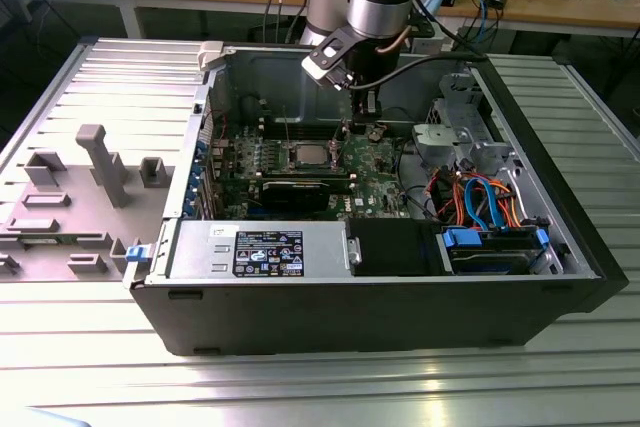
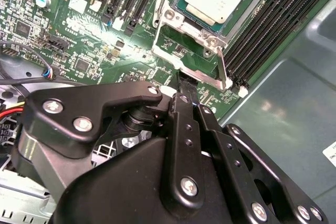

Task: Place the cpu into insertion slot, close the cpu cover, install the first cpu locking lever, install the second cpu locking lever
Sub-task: 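Close the cpu cover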

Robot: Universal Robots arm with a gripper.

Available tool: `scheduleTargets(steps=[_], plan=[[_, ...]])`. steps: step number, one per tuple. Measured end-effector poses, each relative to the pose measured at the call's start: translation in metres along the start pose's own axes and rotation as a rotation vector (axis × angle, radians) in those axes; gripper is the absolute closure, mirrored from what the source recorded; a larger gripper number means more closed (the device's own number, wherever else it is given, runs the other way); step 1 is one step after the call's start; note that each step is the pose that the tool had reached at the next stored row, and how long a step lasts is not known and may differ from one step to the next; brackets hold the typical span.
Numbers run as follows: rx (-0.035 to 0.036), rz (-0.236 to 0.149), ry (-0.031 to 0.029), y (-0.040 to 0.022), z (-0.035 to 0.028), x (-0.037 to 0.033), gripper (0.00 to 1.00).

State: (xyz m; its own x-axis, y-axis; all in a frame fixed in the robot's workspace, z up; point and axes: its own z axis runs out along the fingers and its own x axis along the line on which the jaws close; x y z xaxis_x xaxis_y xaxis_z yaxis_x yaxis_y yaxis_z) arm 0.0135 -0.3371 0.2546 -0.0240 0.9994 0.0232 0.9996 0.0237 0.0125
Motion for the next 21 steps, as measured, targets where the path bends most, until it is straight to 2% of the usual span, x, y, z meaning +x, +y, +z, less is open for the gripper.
scheduleTargets(steps=[21], plan=[[0.0000, 0.000, 0.0000, -0.0058, -0.0001, 0.0000, 0.89]])
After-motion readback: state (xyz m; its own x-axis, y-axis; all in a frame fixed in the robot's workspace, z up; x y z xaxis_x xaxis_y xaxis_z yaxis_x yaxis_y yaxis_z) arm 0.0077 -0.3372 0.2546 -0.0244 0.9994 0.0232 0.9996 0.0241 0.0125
